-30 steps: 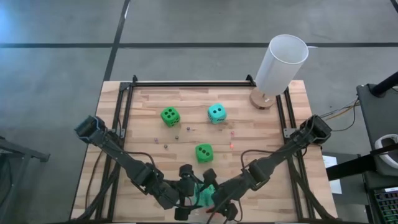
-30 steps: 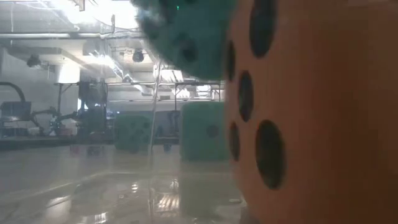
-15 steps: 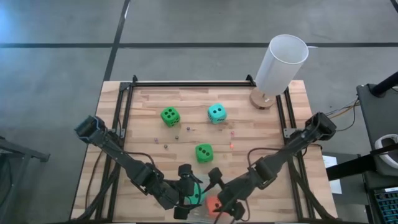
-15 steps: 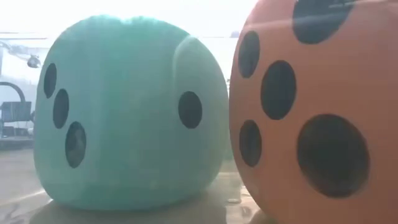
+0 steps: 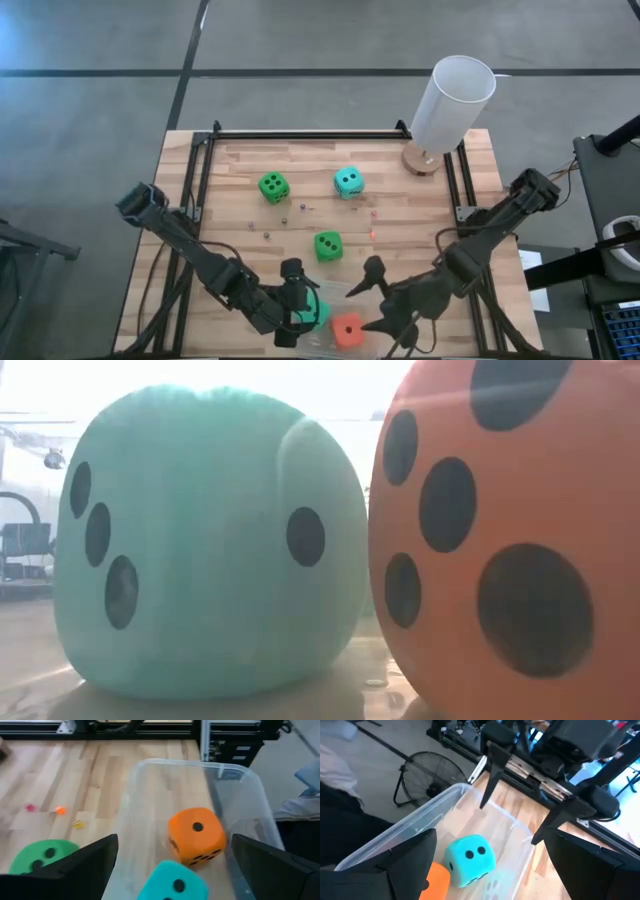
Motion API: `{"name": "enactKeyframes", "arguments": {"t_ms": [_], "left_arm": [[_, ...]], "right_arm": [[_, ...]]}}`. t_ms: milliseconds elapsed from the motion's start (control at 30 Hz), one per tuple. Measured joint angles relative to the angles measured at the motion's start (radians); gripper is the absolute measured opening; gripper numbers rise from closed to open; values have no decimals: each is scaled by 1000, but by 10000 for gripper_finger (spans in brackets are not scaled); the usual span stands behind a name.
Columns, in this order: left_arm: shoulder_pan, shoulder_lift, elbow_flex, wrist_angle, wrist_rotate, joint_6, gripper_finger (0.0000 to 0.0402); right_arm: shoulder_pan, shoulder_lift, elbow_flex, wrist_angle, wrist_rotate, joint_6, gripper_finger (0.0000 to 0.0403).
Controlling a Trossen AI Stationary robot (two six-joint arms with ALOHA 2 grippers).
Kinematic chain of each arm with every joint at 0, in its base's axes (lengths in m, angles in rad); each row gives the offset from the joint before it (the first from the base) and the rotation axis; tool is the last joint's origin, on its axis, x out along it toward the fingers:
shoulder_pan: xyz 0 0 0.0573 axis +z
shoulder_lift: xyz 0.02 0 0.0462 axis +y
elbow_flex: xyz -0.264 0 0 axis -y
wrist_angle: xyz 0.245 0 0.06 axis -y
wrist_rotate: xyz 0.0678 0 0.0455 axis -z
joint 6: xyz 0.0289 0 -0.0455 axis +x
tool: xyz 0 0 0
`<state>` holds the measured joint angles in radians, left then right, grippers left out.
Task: Pick & Place Dice
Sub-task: Put the top large green dice into the transparent bin
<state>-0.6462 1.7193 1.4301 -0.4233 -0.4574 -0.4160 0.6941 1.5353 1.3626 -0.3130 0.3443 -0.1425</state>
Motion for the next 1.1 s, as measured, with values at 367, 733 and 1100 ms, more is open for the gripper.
{"name": "enactKeyframes", "arguments": {"t_ms": [367, 733, 1100], "left_arm": [[84, -144, -80, -56, -7, -30, 397], [199, -272, -201, -63, -3, -68, 397], [354, -313, -260, -151, 10, -122, 391]], "right_arm": [[-8, -160, -73, -75, 61, 77, 366], [-9, -335, -218, -73, 243, 182, 366], [-15, -421, -327, -13, 314, 212, 366]]}}
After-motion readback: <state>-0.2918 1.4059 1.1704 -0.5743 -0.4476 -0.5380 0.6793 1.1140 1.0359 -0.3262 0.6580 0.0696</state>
